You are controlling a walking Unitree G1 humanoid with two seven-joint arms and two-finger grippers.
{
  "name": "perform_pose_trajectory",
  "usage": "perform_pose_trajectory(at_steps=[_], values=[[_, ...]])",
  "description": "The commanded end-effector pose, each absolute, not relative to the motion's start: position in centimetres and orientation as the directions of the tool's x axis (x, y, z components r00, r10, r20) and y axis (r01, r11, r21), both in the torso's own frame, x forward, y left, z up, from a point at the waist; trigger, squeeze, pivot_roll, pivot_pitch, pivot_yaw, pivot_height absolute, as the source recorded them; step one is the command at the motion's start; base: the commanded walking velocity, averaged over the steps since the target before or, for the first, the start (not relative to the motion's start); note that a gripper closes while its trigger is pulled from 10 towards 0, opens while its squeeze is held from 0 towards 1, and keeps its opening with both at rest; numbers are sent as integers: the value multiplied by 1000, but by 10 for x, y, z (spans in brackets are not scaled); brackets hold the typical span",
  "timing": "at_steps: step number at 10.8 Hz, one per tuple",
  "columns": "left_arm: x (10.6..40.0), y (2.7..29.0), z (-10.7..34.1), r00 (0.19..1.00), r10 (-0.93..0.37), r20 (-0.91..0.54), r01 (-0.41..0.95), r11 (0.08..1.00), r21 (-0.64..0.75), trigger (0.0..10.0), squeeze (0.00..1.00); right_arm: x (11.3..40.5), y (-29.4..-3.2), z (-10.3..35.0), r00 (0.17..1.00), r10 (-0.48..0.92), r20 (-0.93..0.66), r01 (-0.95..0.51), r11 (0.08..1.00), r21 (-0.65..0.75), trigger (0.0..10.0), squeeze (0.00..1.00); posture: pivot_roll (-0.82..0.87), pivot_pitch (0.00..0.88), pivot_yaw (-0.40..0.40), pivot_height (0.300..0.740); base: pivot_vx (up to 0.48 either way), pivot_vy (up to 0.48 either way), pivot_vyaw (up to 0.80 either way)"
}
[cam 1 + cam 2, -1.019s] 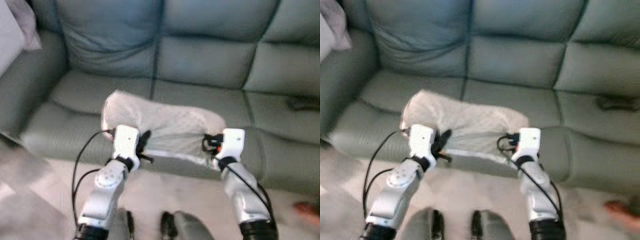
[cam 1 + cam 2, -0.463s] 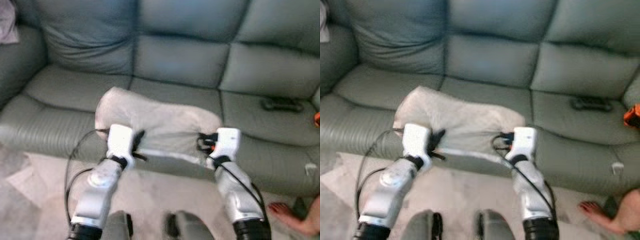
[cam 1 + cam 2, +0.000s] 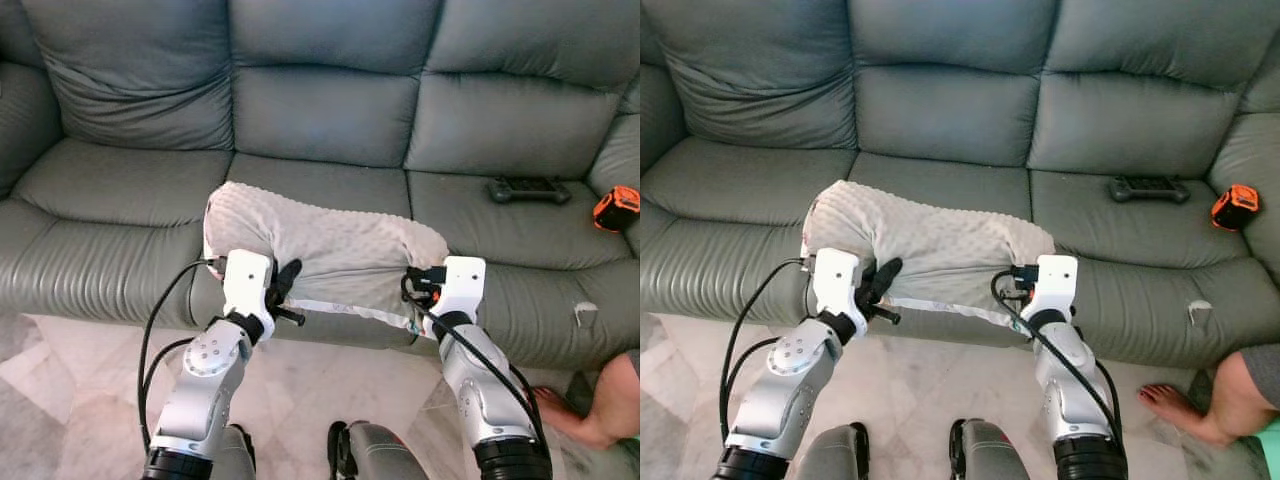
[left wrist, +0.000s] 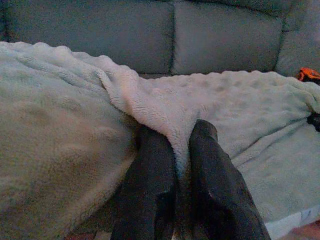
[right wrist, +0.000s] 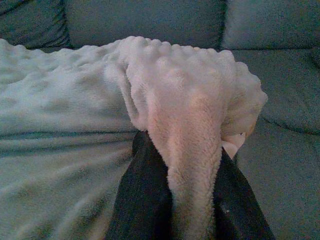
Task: Move the pillow to the sofa
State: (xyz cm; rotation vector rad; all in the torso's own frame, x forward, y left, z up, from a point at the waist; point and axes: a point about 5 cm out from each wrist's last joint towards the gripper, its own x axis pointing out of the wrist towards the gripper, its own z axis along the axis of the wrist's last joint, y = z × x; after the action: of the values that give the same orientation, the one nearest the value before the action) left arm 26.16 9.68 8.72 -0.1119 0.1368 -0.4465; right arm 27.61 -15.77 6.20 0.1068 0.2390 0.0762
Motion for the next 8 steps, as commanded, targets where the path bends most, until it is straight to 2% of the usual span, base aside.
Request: perform_pose_trajectory(at_steps=[1, 2, 3, 5, 8], values=[[263, 97, 96, 889, -453, -68, 443, 887, -130, 10000, 0, 277, -155, 63, 969, 97, -227, -72, 990, 118, 10000, 0, -25, 163, -29, 740, 0, 0, 0], [262, 97, 96, 888, -456, -68, 445, 886, -129, 10000, 0, 277, -155, 62, 968, 97, -231, -71, 991, 118, 10000, 0, -25, 163, -29, 740, 0, 0, 0], [261, 96, 95, 885, -461, -68, 450, 883, -130, 10000, 0, 277, -155, 61, 967, 95, -237, -69, 991, 117, 10000, 0, -25, 162, -28, 740, 0, 0, -619], [261, 95, 96, 880, -470, -66, 460, 878, -132, 10000, 0, 277, -155, 61, 967, 94, -237, -67, 991, 116, 10000, 0, -25, 161, -26, 740, 291, 0, -591], [262, 95, 96, 882, -466, -68, 456, 881, -128, 10000, 0, 276, -155, 60, 967, 91, -239, -64, 991, 117, 10000, 0, -24, 164, -24, 740, 286, 0, 0]])
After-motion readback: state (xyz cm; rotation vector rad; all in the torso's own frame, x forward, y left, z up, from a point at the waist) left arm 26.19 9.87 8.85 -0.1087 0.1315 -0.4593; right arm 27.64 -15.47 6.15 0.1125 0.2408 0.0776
